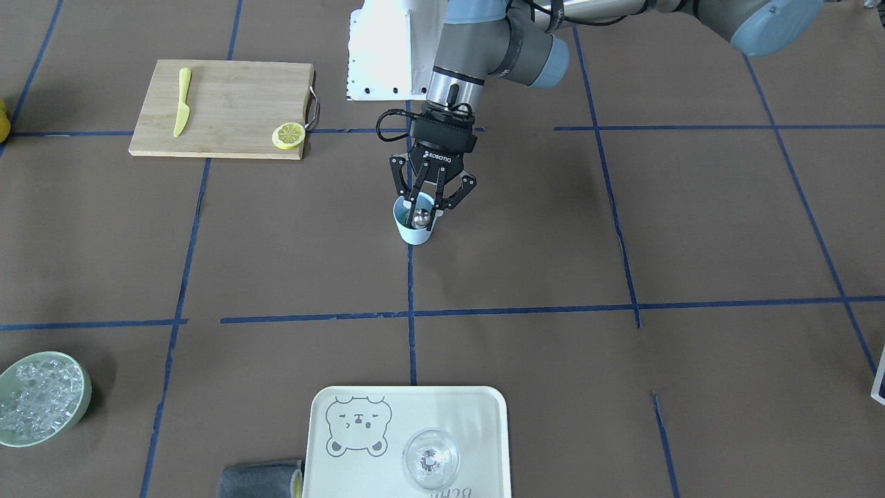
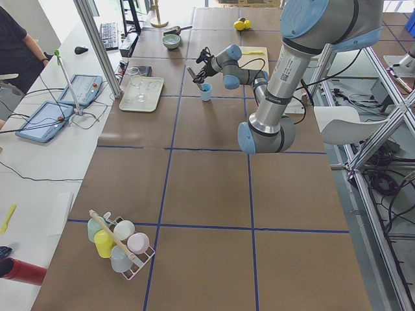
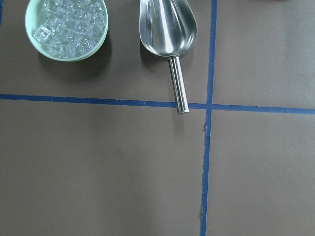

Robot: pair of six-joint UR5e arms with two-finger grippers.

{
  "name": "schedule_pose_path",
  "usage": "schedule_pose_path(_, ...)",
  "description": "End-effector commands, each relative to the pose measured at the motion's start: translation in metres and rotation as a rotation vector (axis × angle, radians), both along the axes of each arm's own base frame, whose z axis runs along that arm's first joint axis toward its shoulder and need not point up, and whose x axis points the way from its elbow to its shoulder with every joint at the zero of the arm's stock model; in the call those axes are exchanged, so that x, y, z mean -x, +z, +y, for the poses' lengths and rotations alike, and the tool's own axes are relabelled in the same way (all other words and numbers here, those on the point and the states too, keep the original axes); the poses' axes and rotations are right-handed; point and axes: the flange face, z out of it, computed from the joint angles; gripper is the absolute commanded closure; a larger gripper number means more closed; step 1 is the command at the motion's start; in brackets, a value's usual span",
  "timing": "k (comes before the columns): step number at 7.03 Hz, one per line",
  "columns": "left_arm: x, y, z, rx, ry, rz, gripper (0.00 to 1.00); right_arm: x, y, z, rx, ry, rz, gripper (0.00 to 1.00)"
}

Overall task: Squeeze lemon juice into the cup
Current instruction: 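Press the muddler down into the cup onto the lemon slice, then lift the muddler out of the cup and carry it back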

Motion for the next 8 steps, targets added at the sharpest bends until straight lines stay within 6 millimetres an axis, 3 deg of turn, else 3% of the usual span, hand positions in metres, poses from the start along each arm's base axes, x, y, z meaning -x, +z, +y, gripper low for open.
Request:
schedule_pose_path(1,0.012,-0.012,0.004,-0.014,0.008,0.023,1.00,-0.001,0.000,0.001,-0.002,0.000,0.000,0.00)
schedule_pose_path(2,0.033,-0.019,0.006,-0.050,0.008,0.028,1.00,-0.001,0.002,0.001,0.000,-0.001,0.002,0.00)
schedule_pose_path(3,0.061,-0.030,-0.008,-0.084,0.010,0.028,1.00,-0.004,0.005,0.004,0.011,0.008,0.000,0.00)
schedule_pose_path(6,0.139,-0.036,-0.072,-0.068,0.126,0.003,1.00,-0.007,0.041,0.033,0.039,-0.017,0.000,0.00)
schedule_pose_path(8,0.192,-0.029,-0.112,0.015,0.203,0.003,1.00,-0.007,0.092,0.034,0.010,-0.012,-0.006,0.00)
